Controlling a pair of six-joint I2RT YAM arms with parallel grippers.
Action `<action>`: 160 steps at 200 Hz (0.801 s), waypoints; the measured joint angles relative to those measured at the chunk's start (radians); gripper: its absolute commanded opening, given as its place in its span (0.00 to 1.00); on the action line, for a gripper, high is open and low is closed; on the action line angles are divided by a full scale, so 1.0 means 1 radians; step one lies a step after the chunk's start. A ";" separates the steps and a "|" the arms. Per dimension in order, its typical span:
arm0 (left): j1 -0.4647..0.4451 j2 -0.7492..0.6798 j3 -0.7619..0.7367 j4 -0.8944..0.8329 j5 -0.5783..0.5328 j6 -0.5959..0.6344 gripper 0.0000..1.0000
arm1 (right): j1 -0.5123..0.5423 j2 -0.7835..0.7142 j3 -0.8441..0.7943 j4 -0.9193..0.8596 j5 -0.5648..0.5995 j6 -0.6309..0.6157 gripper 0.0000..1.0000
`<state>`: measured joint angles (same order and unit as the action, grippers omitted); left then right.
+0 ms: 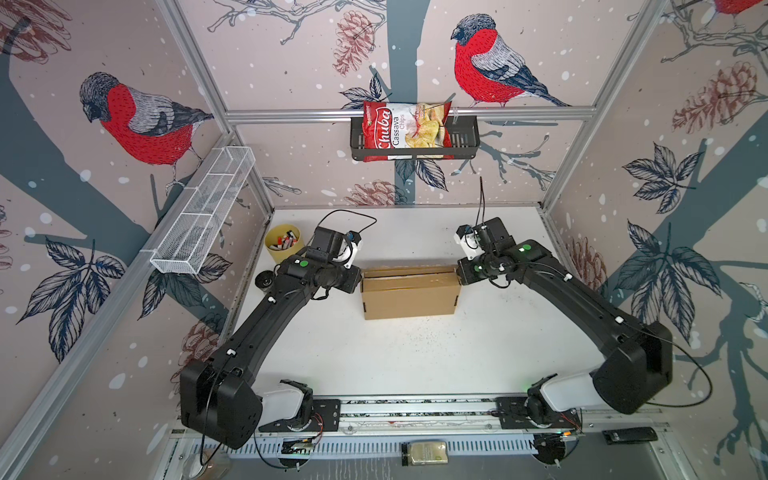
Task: Fold the paper box
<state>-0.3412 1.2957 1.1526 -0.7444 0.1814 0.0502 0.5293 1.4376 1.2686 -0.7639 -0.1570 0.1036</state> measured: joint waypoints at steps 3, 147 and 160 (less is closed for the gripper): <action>0.000 0.003 0.002 0.000 -0.001 0.000 0.29 | 0.000 0.000 0.000 0.000 -0.001 0.000 0.00; 0.000 0.089 0.048 -0.007 0.006 0.009 0.18 | 0.000 -0.004 -0.010 0.008 -0.011 0.000 0.00; 0.000 0.095 0.055 -0.008 0.011 0.010 0.15 | 0.001 -0.004 -0.010 0.008 -0.012 0.001 0.00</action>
<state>-0.3412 1.3907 1.2076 -0.7521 0.1925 0.0601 0.5301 1.4334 1.2591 -0.7559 -0.1688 0.1043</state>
